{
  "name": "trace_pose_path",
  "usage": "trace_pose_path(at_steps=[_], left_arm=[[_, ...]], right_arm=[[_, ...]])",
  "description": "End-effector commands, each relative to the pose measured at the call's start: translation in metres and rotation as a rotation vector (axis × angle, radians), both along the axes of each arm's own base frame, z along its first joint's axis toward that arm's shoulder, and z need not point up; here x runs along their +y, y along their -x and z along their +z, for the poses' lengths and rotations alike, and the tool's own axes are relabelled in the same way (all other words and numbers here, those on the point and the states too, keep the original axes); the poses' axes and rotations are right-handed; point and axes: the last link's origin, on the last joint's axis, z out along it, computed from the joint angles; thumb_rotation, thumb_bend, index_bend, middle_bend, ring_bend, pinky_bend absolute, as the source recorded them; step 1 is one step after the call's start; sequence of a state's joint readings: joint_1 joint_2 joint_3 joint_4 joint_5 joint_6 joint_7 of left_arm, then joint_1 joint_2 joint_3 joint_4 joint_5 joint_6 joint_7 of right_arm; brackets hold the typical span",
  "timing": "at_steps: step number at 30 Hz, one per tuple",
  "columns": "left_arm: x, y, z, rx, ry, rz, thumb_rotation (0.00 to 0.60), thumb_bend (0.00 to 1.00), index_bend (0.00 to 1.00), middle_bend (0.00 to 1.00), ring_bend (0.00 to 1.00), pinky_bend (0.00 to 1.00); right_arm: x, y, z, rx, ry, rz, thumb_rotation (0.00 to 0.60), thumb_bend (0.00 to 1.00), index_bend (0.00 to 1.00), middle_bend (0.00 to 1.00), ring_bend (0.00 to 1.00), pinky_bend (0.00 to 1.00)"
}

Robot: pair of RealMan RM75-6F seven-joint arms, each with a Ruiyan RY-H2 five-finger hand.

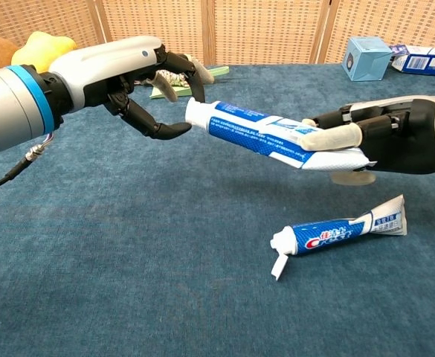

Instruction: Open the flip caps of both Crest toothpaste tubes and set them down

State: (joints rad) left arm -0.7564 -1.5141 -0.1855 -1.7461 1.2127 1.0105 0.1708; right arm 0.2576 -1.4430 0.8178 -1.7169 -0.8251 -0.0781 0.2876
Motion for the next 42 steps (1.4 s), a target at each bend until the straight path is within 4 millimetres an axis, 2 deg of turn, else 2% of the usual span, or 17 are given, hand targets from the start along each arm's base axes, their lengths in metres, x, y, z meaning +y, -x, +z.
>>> trace_pose_path(at_steps=[1,13,34,38,42], left_arm=[[0.0000,0.0000,0.0007,-0.003,-0.004,0.000,0.600,0.34,0.65,0.20,0.09,0.24],[-0.0004,0.0022,0.0028,-0.008,-0.014,0.007,0.600,0.34,0.67,0.20,0.09,0.24],[-0.0062,-0.0008,0.0042,-0.021,0.004,-0.002,0.600,0.34,0.63,0.16,0.08,0.25],[-0.0071,-0.0010,0.0044,-0.013,0.000,-0.012,0.600,0.34,0.59,0.15,0.06,0.25],[-0.0077,0.0014,0.0049,-0.003,0.001,-0.012,0.600,0.33,0.48,0.13,0.04,0.24]], right_arm=[[-0.0009,0.0009,-0.0003,0.003,0.003,-0.006,0.600,0.47,0.91,0.72,0.76,0.86],[-0.0059,0.0063,-0.0023,0.012,0.020,-0.045,0.600,0.46,0.91,0.72,0.76,0.86],[-0.0092,0.0060,-0.0047,0.055,0.076,-0.056,0.600,0.46,0.90,0.72,0.76,0.86],[-0.0078,0.0035,-0.0052,0.059,0.081,-0.050,0.600,0.46,0.90,0.72,0.76,0.86],[-0.0061,0.0017,-0.0048,0.056,0.081,-0.048,0.600,0.46,0.90,0.72,0.76,0.86]])
